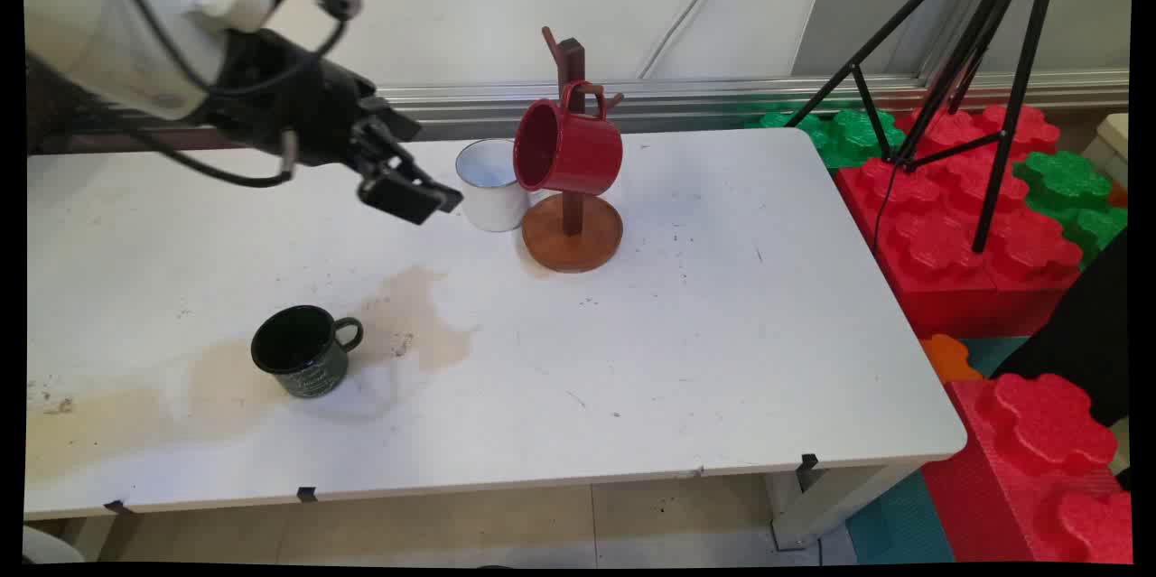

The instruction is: Pick up the red mug from the rack

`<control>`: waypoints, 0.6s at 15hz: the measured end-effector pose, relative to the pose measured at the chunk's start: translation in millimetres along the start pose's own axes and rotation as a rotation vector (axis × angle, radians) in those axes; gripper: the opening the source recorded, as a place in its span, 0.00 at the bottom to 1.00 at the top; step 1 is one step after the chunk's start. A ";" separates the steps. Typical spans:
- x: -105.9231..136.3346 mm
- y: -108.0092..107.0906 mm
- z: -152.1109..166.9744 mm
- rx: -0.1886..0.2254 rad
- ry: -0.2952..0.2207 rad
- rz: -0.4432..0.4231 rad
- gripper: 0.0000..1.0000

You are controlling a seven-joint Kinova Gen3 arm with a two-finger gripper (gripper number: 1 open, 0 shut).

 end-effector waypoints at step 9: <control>41.9 11.5 50.2 0.014 -0.008 -0.015 1.00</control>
